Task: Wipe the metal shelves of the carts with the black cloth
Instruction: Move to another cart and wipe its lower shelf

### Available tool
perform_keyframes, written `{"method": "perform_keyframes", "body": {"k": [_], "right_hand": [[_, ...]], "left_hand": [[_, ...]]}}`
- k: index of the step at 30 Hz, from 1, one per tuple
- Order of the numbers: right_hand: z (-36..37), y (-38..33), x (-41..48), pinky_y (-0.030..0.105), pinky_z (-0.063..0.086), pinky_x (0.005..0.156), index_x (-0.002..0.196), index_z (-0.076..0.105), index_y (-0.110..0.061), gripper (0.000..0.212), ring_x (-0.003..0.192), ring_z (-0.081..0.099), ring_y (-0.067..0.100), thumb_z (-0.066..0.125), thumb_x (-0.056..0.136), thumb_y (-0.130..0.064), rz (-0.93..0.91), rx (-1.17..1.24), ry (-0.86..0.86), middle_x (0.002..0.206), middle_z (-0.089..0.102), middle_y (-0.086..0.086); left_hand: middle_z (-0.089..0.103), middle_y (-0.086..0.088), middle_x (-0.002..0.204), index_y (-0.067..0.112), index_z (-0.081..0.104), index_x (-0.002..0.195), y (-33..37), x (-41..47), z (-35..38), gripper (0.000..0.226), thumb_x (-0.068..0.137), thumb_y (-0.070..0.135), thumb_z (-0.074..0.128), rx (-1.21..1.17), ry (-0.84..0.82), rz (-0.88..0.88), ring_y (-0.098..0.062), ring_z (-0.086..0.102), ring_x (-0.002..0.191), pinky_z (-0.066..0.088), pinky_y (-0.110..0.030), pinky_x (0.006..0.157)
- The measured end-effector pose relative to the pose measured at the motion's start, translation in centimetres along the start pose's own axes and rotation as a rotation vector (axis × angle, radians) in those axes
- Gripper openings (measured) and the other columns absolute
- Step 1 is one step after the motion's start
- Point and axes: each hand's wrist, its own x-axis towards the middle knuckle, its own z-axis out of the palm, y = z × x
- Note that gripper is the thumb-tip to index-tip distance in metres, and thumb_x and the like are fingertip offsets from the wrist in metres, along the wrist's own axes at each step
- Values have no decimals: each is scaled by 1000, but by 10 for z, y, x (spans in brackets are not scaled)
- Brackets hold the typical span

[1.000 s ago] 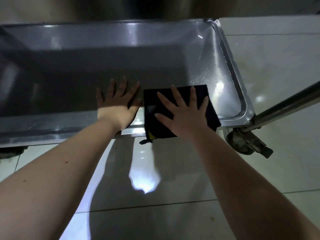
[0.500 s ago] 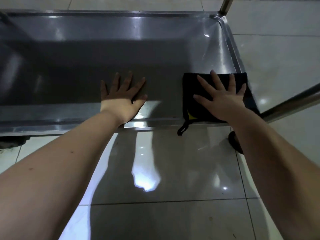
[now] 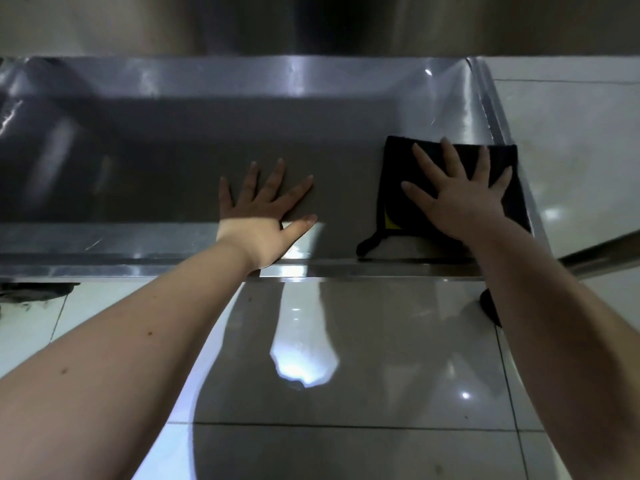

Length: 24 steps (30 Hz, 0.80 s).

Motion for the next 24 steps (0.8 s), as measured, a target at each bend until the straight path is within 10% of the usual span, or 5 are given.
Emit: {"method": "perform_keyframes", "body": {"k": [24], "right_hand": [[-17, -7, 73, 72, -9, 111, 148, -4, -59, 69, 149, -13, 40, 17, 87, -82, -8, 8, 21, 165, -6, -11]], "left_hand": [[-7, 15, 165, 67, 0, 144, -1, 0, 3, 63, 86, 81, 18, -9, 12, 37, -26, -12, 152, -10, -61, 116]]}}
